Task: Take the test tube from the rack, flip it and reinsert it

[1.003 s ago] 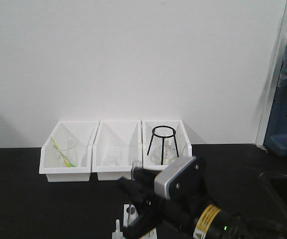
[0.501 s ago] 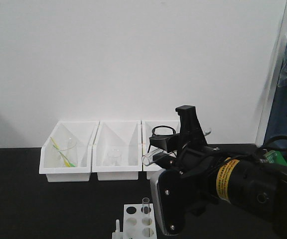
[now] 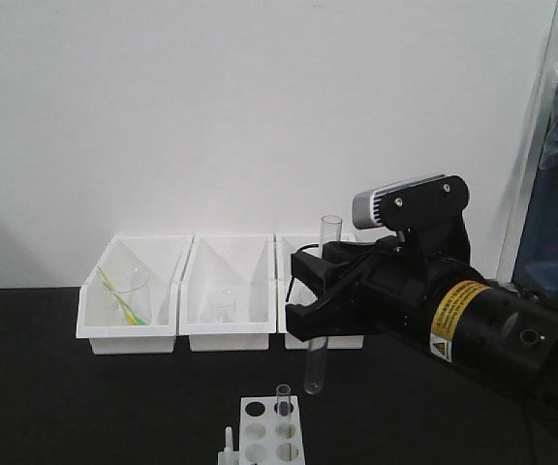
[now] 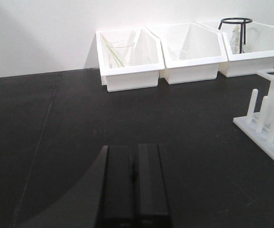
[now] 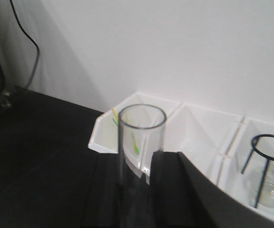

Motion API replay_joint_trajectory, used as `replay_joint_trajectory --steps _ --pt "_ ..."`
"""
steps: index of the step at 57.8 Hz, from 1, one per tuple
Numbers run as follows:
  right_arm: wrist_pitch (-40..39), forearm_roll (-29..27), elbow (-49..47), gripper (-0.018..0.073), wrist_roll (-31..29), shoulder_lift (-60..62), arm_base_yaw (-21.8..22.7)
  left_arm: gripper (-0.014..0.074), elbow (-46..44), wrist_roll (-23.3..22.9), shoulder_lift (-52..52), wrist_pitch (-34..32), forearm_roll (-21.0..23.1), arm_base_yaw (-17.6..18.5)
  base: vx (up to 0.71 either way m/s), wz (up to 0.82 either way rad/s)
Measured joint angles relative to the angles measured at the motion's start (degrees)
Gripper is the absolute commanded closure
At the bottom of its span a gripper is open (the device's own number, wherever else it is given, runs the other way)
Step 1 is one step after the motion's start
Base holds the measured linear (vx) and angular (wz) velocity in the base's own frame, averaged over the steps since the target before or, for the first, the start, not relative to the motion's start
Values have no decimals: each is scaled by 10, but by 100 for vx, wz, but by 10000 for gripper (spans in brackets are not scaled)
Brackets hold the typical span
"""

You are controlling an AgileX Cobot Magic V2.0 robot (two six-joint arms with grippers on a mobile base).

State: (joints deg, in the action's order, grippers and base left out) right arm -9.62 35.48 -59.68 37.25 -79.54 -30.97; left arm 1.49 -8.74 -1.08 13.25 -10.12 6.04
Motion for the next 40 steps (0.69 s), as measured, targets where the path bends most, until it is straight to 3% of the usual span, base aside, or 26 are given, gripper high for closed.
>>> replay_joint_trajectory --steps 9,17,22,28,40 --pt "-125 -27 54 566 -51 -10 1 602 0 0 0 0 0 0 0 0" --pt "-258 -136 147 566 -167 -24 1 602 0 0 0 0 0 0 0 0" --pt "-322 -169 195 566 -232 -34 1 602 0 0 0 0 0 0 0 0" --pt "-368 -162 225 566 -273 -46 1 602 0 0 0 0 0 0 0 0" --pt "-400 -87 228 566 -278 -55 0 602 0 0 0 0 0 0 0 0"
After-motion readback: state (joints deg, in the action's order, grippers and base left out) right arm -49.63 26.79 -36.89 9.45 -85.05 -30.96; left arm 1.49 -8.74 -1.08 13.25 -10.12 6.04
